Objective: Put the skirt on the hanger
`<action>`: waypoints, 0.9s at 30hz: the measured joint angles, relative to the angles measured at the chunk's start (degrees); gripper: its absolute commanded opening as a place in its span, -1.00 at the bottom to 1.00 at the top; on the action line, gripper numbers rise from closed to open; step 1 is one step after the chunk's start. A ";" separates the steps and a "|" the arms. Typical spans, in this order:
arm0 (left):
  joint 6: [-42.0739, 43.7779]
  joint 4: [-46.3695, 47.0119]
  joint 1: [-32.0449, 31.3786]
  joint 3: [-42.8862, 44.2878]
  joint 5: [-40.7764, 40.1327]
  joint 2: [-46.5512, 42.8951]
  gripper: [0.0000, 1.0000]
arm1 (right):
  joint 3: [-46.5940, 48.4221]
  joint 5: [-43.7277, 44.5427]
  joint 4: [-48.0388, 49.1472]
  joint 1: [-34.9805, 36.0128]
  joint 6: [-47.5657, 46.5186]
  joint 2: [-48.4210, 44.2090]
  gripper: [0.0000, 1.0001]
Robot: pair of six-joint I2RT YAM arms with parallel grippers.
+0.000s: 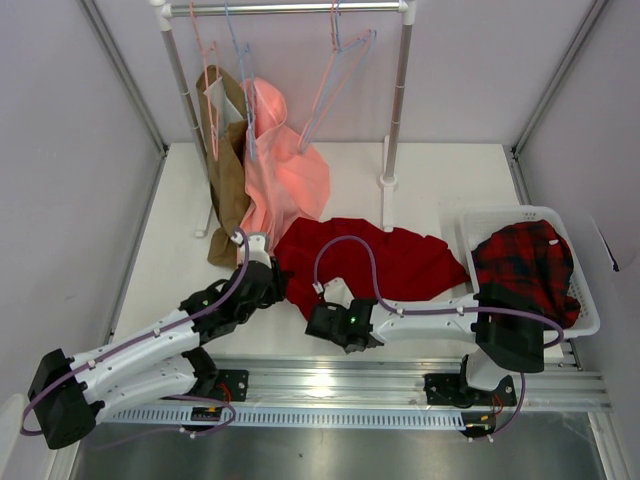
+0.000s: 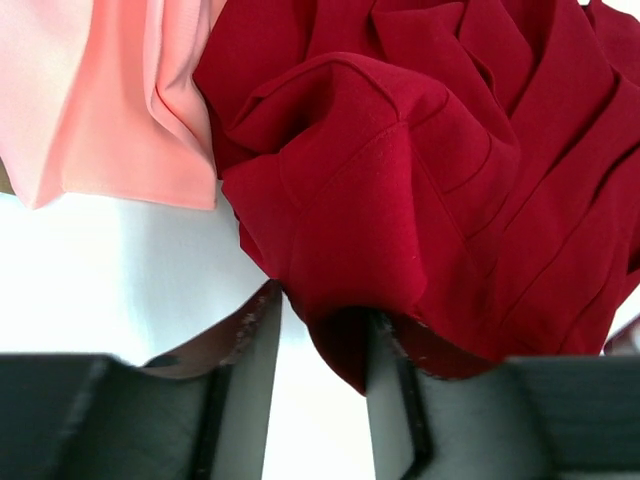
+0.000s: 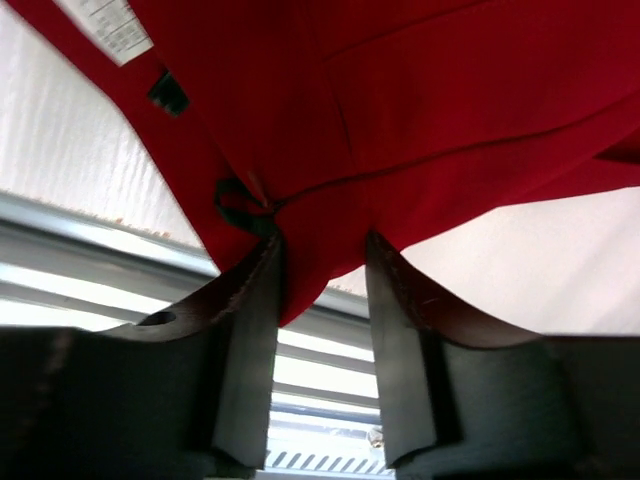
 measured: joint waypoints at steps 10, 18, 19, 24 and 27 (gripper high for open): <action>0.17 -0.55 0.00 0.07 -0.83 -0.04 -0.43 | -0.44 -0.70 1.99 -0.98 -0.70 -0.83 0.34; 0.26 -0.55 0.00 0.09 -0.81 -0.04 -0.40 | 0.98 -0.66 0.57 1.75 0.24 -0.74 0.29; 0.28 -0.57 0.00 0.09 -0.81 -0.04 -0.40 | 0.96 -0.66 0.20 1.79 0.50 -0.63 0.26; 0.33 -0.55 0.00 0.09 -0.81 -0.04 -0.41 | 0.94 -0.46 -0.61 1.84 1.55 -0.15 0.19; 0.35 -0.57 0.00 0.09 -0.81 -0.04 -0.42 | 0.83 -0.28 -0.57 1.42 1.79 0.52 -0.02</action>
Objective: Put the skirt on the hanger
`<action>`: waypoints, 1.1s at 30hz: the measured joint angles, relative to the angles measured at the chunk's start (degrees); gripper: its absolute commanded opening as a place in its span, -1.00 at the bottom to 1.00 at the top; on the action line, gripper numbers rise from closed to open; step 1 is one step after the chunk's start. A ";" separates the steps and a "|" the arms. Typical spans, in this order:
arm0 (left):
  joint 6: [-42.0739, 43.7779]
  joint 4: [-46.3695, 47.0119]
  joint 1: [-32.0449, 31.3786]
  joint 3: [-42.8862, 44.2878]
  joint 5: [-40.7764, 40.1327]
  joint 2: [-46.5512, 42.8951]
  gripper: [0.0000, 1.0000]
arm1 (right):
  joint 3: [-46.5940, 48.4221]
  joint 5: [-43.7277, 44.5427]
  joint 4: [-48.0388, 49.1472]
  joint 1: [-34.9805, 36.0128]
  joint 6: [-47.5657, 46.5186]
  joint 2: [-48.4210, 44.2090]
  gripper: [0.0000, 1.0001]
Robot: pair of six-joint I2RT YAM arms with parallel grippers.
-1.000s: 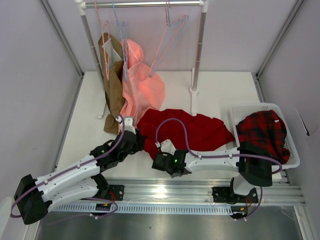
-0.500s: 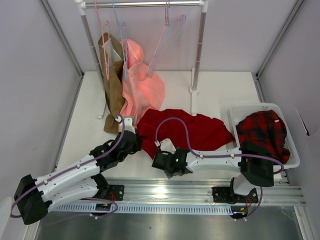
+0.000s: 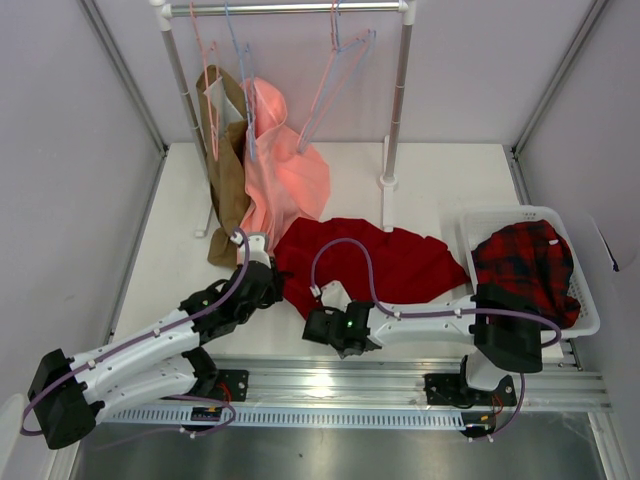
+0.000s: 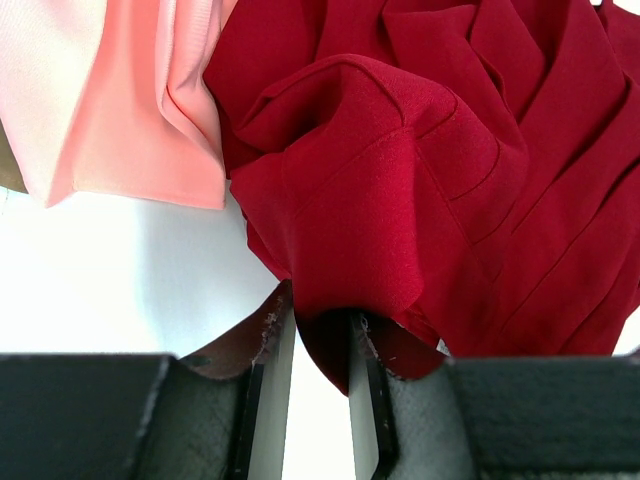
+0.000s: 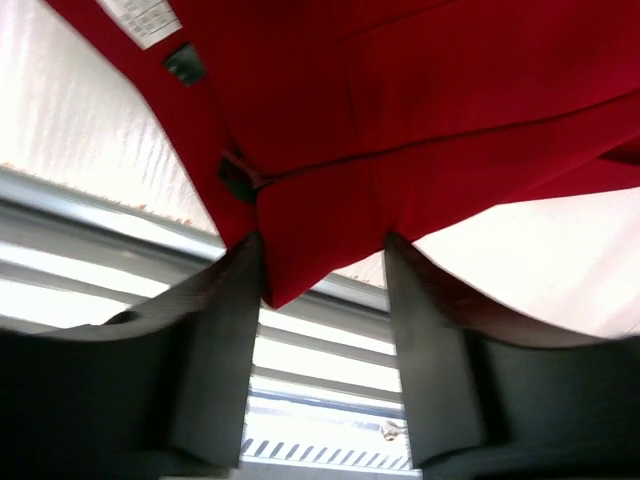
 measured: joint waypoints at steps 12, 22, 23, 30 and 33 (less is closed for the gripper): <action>0.22 -1.68 0.00 0.02 -0.37 -1.55 -1.00 | -1.70 0.46 3.23 -5.49 0.52 -4.44 -1.00; 1.22 -6.21 0.02 5.53 -0.48 -7.30 -1.00 | -4.96 -10.21 17.59 -24.85 -3.96 -34.25 -1.00; 1.22 -6.69 0.02 6.62 -0.52 -7.63 -1.00 | -4.20 -12.76 18.69 -27.82 -4.44 -35.21 -1.00; 1.16 -10.71 0.02 12.33 -1.07 -9.55 -1.00 | 4.94 -31.21 27.89 -35.85 -5.64 -31.63 -1.00; 1.09 -12.35 0.02 14.34 -1.66 -10.12 -1.00 | 5.20 -36.33 31.47 -37.57 -4.37 -31.30 -1.00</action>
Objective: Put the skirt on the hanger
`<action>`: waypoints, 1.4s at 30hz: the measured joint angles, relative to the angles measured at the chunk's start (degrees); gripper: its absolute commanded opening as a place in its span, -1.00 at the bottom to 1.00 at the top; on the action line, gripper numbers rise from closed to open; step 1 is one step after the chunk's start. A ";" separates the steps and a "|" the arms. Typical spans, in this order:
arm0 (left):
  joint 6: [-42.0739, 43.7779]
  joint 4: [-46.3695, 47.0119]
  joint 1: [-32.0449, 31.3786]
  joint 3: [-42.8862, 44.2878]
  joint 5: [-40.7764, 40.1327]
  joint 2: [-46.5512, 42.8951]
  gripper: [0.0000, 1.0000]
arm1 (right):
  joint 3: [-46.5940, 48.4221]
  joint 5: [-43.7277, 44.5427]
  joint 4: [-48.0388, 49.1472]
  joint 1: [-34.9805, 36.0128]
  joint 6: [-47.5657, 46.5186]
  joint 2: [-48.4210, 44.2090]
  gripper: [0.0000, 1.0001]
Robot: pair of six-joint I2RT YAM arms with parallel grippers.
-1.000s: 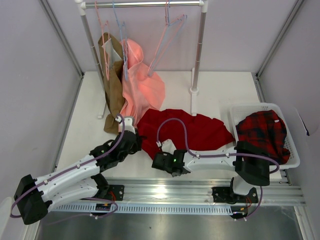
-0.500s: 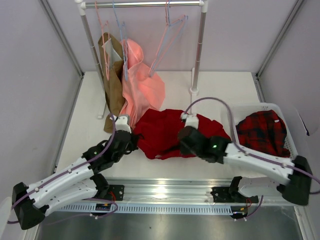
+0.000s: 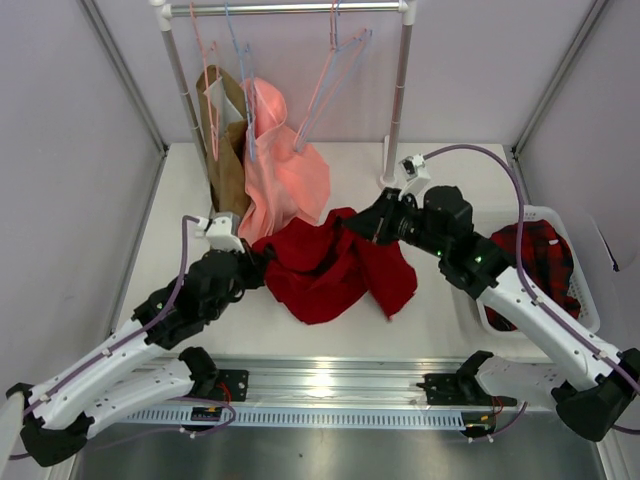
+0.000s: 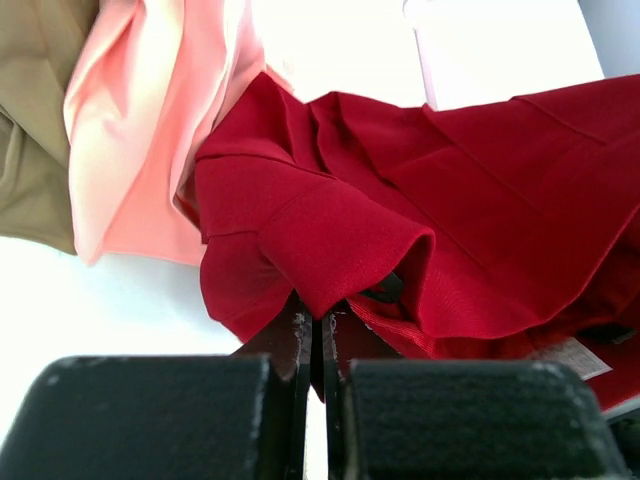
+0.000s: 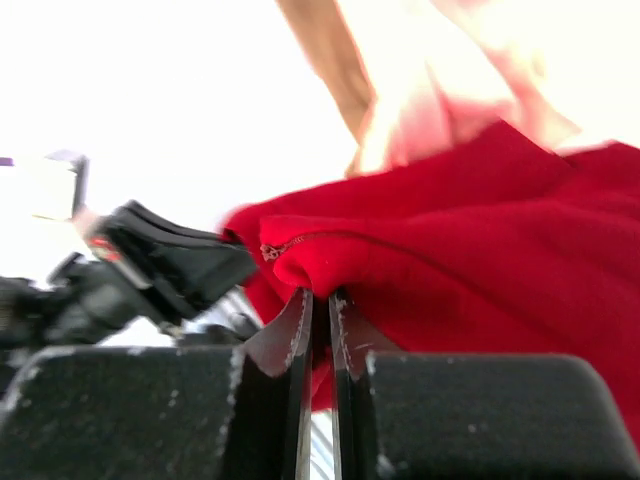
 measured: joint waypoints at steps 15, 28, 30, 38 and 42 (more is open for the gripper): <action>-5.84 7.61 7.19 -13.16 9.46 8.76 -1.00 | -33.75 -19.98 25.40 -17.55 17.62 -8.13 -1.00; -7.41 19.21 21.11 -20.09 28.26 14.58 -1.00 | -59.14 -24.30 35.36 -20.61 21.18 -12.72 -1.00; -7.78 21.20 21.42 -20.96 30.60 17.27 -1.00 | -59.89 -24.48 36.54 -20.98 20.98 -11.45 -1.00; -9.05 25.64 22.56 -23.56 36.24 22.43 -1.00 | -58.40 -23.47 34.64 -21.20 17.18 -7.96 -0.77; -8.94 26.01 22.56 -23.56 36.85 22.38 -1.00 | -55.34 -21.16 29.49 -20.20 13.29 -8.00 -0.38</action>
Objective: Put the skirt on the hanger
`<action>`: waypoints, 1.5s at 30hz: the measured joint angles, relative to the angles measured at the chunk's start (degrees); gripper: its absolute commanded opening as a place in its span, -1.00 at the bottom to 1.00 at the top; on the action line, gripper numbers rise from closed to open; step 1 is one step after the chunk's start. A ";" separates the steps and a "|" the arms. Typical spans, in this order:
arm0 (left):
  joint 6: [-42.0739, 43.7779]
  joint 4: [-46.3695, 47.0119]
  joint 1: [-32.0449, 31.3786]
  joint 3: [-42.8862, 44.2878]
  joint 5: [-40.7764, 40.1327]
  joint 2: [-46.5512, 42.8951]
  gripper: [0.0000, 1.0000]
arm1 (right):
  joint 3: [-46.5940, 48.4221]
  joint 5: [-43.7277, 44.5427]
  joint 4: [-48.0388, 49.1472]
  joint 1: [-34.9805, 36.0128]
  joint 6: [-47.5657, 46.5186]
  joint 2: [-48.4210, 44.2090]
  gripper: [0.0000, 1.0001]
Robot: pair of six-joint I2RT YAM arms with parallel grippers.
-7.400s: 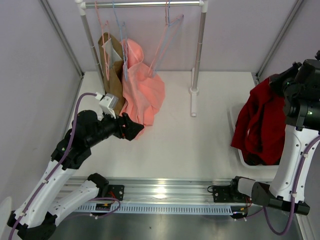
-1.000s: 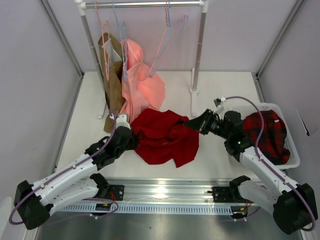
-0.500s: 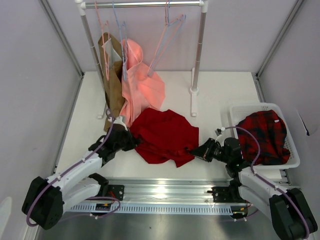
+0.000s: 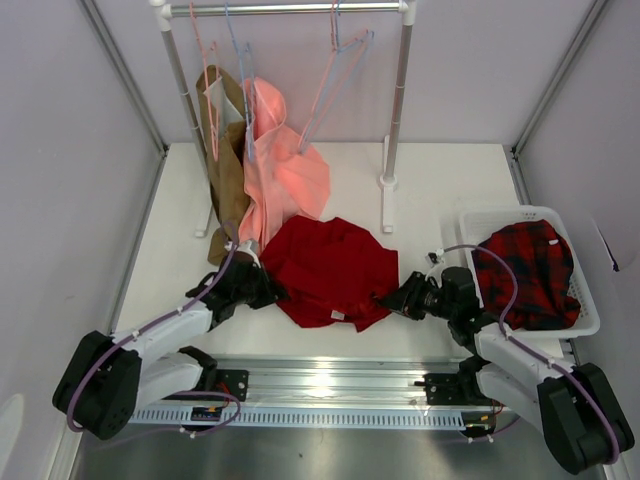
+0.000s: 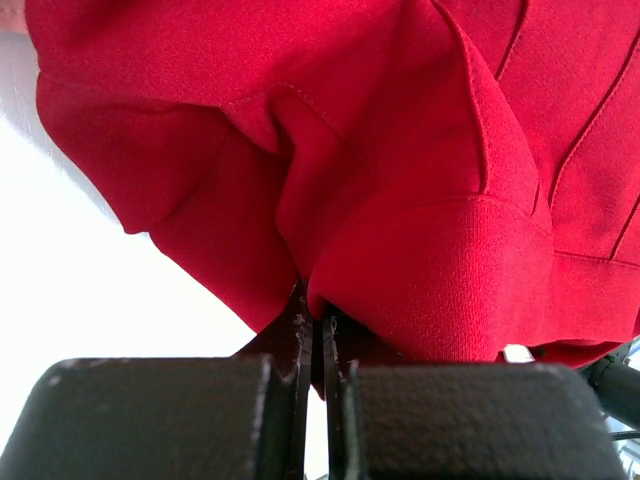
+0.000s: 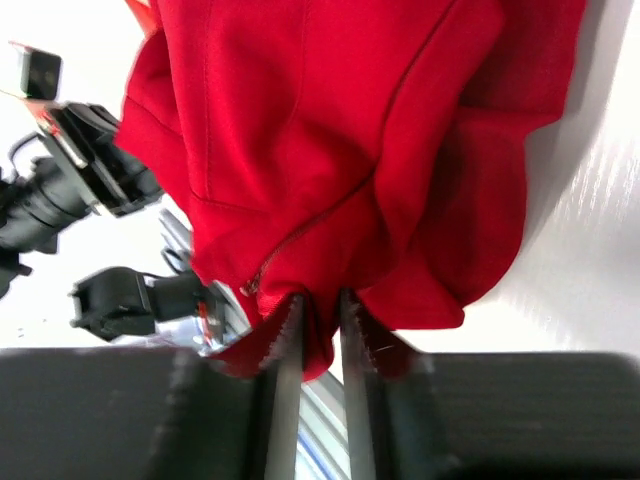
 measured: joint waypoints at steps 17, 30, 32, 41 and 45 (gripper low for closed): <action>0.50 -2.08 0.00 0.00 -0.26 -3.65 -1.00 | 23.85 35.69 -32.52 26.93 -13.44 1.77 0.41; 0.50 -2.21 0.00 0.00 -0.22 -3.65 -1.00 | 30.45 54.05 -45.99 36.94 -17.18 8.48 0.47; 0.50 -2.21 0.00 0.00 -0.22 -3.65 -1.00 | 30.91 54.86 -46.84 37.40 -17.46 8.46 0.44; 0.52 -2.21 0.00 0.00 -0.20 -3.65 -1.00 | 31.10 56.46 -47.78 38.95 -20.04 8.90 0.32; 0.52 -2.25 0.00 0.00 -0.22 -3.65 -1.00 | 31.12 56.46 -47.12 39.30 -21.66 10.60 0.29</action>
